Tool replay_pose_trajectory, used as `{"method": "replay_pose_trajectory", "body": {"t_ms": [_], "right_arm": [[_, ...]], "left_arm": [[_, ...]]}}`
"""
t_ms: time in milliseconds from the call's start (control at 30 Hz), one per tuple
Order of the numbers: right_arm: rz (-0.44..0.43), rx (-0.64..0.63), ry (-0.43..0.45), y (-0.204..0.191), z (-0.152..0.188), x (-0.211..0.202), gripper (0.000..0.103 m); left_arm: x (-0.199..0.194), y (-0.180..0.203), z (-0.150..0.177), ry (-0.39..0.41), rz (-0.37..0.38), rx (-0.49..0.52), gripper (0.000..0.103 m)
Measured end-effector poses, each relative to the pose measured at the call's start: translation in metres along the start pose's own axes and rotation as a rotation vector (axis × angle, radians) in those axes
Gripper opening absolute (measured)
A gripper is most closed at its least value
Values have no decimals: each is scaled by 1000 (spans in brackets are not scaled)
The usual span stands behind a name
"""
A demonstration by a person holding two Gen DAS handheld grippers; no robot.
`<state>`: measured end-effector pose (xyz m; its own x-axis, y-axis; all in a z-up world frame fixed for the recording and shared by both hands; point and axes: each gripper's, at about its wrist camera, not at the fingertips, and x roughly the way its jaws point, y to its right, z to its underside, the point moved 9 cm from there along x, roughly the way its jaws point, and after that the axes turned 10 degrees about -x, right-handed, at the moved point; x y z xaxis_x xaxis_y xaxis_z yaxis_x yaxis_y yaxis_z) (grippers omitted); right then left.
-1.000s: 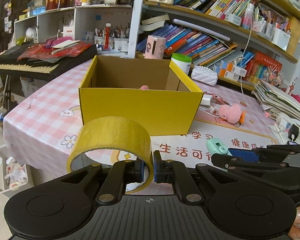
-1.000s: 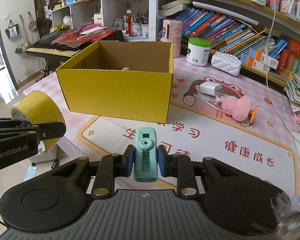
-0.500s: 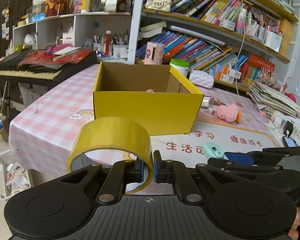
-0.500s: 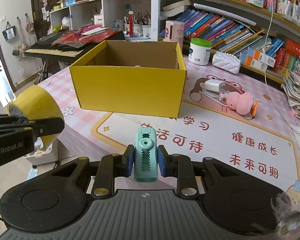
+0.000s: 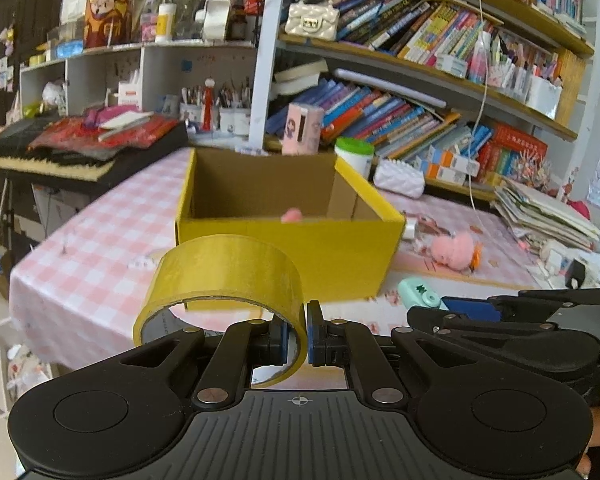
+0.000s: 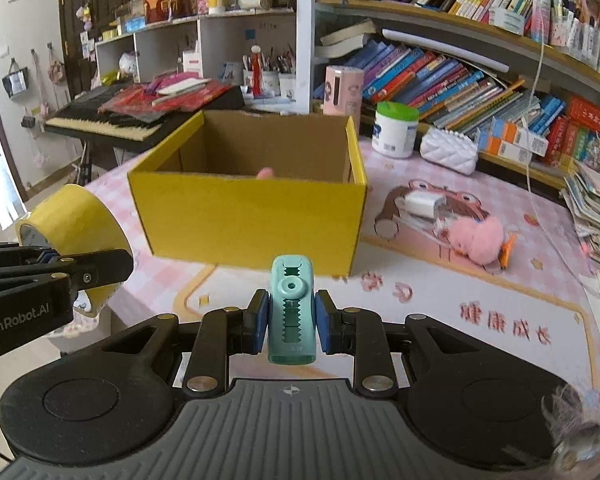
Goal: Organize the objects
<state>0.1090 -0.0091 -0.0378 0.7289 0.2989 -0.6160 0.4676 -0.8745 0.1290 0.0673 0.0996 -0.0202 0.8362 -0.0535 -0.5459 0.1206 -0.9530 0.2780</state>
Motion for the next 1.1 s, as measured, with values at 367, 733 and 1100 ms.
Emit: {"method": "replay_pose_trajectory", "body": {"t_ms": [367,733,1100], "right_arm": [[-68,-12,74,19,-74,45,23],[-104,-28,110,45,-137,105,23],[-106,-195,-31,41,-119,173,23]], "left_arm": [[43,0,-63,74,-36,-33,7],[99,1,-100,81,-83,-35,7],[158,-8,-77,-66,-142,-33,9]]}}
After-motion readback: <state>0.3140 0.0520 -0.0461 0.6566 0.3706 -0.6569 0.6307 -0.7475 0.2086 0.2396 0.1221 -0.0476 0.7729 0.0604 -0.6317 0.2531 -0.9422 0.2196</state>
